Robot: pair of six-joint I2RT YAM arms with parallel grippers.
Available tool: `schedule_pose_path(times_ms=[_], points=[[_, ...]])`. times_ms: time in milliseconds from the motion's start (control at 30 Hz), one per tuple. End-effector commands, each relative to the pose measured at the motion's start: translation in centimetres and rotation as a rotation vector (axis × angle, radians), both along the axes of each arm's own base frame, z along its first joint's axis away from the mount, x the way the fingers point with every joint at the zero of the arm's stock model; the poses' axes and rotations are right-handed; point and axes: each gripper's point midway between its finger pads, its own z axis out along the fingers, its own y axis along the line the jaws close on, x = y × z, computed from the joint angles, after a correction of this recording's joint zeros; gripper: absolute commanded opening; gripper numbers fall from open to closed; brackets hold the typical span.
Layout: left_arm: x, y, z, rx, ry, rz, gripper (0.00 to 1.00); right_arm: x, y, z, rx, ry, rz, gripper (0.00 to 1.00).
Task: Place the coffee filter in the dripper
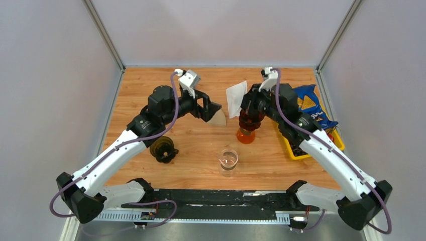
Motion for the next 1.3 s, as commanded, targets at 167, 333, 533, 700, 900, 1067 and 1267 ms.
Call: schedule_pose_path(times_ms=[167,333,533,700,900,1067,1267], points=[[0.6,-3.0,0.4,0.027,-0.042,-0.055,1.00,3.7,-0.1,-0.2,0.003,0.218,-0.231,0.00],[0.8,-4.4,-0.5,0.038,-0.020,-0.074,1.00,3.9,0.9,-1.1,-0.013,0.267,-0.208,0.00],[1.4,-5.2,-0.9,0.025,-0.012,-0.058,1.00,3.9,1.5,-1.7,-0.016,0.294,-0.186,0.00],[3.0,-4.6,-1.2,0.016,0.006,0.040,1.00,3.6,1.7,-1.7,-0.021,0.289,-0.171,0.00],[2.8,-5.6,-1.3,-0.015,0.015,0.001,1.00,3.8,1.8,-1.9,-0.016,0.301,-0.180,0.00],[2.1,-6.5,-0.8,-0.051,0.000,-0.061,1.00,4.2,2.0,-2.2,-0.016,0.310,-0.192,0.00],[3.2,-5.6,-1.0,-0.055,-0.019,0.021,1.00,3.7,2.6,-2.3,-0.010,0.317,-0.143,0.00]])
